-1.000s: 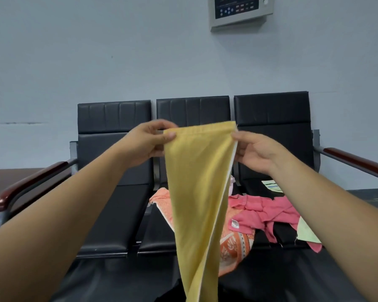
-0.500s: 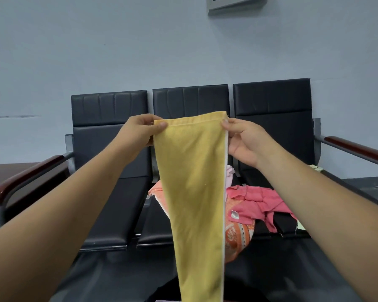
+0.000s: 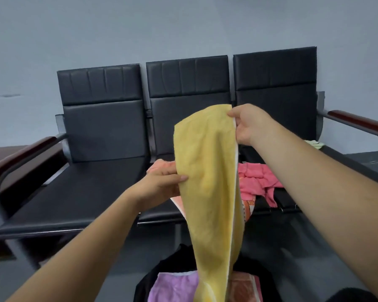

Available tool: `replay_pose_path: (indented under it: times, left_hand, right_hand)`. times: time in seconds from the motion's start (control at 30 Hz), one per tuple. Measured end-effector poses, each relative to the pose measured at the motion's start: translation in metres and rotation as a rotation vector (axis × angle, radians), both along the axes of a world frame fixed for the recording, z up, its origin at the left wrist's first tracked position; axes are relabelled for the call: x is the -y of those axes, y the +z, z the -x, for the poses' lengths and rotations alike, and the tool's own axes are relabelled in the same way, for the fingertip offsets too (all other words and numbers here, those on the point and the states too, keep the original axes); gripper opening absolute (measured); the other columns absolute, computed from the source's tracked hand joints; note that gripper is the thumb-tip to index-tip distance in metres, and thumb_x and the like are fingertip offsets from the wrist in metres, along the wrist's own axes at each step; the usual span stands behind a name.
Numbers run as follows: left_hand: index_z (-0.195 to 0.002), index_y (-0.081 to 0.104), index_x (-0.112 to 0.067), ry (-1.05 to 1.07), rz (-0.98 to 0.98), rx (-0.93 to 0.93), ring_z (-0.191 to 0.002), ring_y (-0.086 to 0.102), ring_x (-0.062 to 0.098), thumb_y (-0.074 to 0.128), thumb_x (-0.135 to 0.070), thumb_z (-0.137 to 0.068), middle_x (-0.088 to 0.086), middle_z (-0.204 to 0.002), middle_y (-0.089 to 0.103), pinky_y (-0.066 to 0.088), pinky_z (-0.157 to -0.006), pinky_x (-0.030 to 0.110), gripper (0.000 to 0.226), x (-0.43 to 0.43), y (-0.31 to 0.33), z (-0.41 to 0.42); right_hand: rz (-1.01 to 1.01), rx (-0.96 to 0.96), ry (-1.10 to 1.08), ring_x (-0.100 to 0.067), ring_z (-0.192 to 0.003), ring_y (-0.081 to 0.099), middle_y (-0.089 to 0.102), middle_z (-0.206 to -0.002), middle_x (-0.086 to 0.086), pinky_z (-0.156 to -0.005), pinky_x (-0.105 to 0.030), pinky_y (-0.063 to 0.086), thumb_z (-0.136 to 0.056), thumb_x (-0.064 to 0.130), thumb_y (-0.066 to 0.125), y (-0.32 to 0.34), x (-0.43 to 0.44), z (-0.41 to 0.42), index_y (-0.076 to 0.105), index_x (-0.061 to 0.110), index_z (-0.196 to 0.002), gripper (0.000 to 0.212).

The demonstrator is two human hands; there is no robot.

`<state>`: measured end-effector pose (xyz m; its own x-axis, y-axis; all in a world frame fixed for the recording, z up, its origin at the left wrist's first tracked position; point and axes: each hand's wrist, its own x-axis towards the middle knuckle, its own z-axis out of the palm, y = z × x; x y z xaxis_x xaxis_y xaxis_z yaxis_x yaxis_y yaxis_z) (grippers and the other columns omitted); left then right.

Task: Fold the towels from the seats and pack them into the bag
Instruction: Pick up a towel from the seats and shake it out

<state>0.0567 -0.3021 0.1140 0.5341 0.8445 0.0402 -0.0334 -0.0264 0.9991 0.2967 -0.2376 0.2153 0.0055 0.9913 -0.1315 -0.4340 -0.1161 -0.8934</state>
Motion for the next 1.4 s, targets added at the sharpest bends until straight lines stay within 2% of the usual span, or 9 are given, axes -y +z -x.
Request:
replay_pose_path:
  times: [0.13,0.3,0.43,0.67,0.77,0.9,1.1,1.2,1.4]
  left_hand:
    - [-0.103,0.073,-0.017,-0.071,0.104,0.255,-0.086,0.068,0.014,0.043,-0.015,-0.1,-0.003,-0.088,0.071,0.053,-0.082,0.031,0.03,0.002,-0.004,-0.016]
    - [-0.114,0.071,-0.009,0.039,0.211,0.557,-0.102,0.071,0.023,0.05,-0.031,-0.095,0.007,-0.104,0.076,0.057,-0.092,0.037,0.036,-0.004,-0.004,-0.026]
    - [-0.105,0.077,-0.011,0.146,0.22,0.596,-0.105,0.071,0.024,0.049,-0.034,-0.096,0.009,-0.106,0.075,0.057,-0.093,0.038,0.037,-0.016,-0.013,-0.026]
    - [-0.111,0.073,-0.004,0.241,0.212,0.484,-0.117,0.066,0.025,0.043,-0.039,-0.102,0.008,-0.123,0.071,0.053,-0.1,0.039,0.047,-0.04,-0.042,-0.011]
    - [-0.139,0.047,0.004,0.089,0.112,0.178,-0.134,0.054,0.027,0.054,-0.034,-0.1,0.011,-0.145,0.057,0.044,-0.11,0.047,0.055,-0.05,-0.05,0.0]
    - [-0.124,0.064,-0.002,-0.062,0.219,-0.234,-0.118,0.066,0.026,0.07,-0.012,-0.088,0.011,-0.126,0.07,0.056,-0.096,0.033,0.038,-0.041,-0.066,0.002]
    - [-0.118,0.072,-0.014,0.151,0.351,0.223,-0.111,0.069,0.026,0.063,-0.024,-0.085,0.011,-0.126,0.07,0.057,-0.089,0.043,0.036,-0.029,-0.058,-0.014]
    - [-0.131,0.066,-0.014,0.235,0.387,0.408,-0.114,0.068,0.026,0.065,-0.026,-0.091,0.012,-0.131,0.067,0.057,-0.093,0.043,0.042,-0.023,-0.049,-0.021]
    - [-0.126,0.063,-0.019,0.22,0.186,0.139,-0.103,0.071,0.024,0.066,-0.007,-0.086,0.006,-0.117,0.073,0.061,-0.084,0.037,0.042,-0.019,-0.044,0.0]
  right_hand:
    - [0.138,0.055,0.111,-0.029,-0.109,0.062,0.066,-0.107,-0.014,-0.113,-0.043,0.042,-0.101,0.004,0.048,-0.043,-0.007,-0.008,0.059,-0.006,-0.11,0.018]
    - [0.115,0.013,0.353,-0.023,-0.09,0.065,0.066,-0.1,-0.008,-0.094,-0.036,0.049,-0.093,0.036,0.064,-0.098,0.01,-0.004,0.068,0.006,-0.113,0.037]
    - [0.085,0.019,0.479,-0.027,-0.115,0.067,0.069,-0.126,-0.013,-0.107,-0.044,0.048,-0.093,0.04,0.062,-0.138,0.024,0.003,0.068,0.011,-0.126,0.044]
    - [0.014,0.139,0.349,-0.036,-0.111,0.069,0.07,-0.121,-0.023,-0.098,-0.048,0.055,-0.079,0.009,0.078,-0.159,0.018,0.013,0.067,-0.004,-0.123,0.047]
    - [0.046,0.021,0.321,-0.033,-0.108,0.07,0.071,-0.119,-0.022,-0.095,-0.045,0.058,-0.082,0.011,0.073,-0.155,0.014,0.013,0.067,-0.005,-0.122,0.044]
    - [0.126,-0.064,0.287,-0.027,-0.093,0.074,0.074,-0.106,-0.016,-0.083,-0.041,0.062,-0.093,0.012,0.065,-0.144,0.012,0.005,0.069,0.002,-0.116,0.025]
    - [0.057,-0.248,0.341,-0.022,-0.103,0.071,0.073,-0.111,-0.01,-0.093,-0.037,0.057,-0.098,0.021,0.057,-0.142,0.012,-0.012,0.061,0.008,-0.131,0.036]
    - [0.023,-0.032,0.489,-0.025,-0.112,0.069,0.072,-0.12,-0.014,-0.098,-0.038,0.056,-0.091,0.02,0.063,-0.148,0.022,-0.01,0.064,0.003,-0.128,0.041]
    - [-0.076,0.156,0.348,-0.037,-0.114,0.068,0.07,-0.118,-0.025,-0.098,-0.045,0.056,-0.079,0.002,0.074,-0.155,0.024,-0.01,0.067,-0.009,-0.119,0.042]
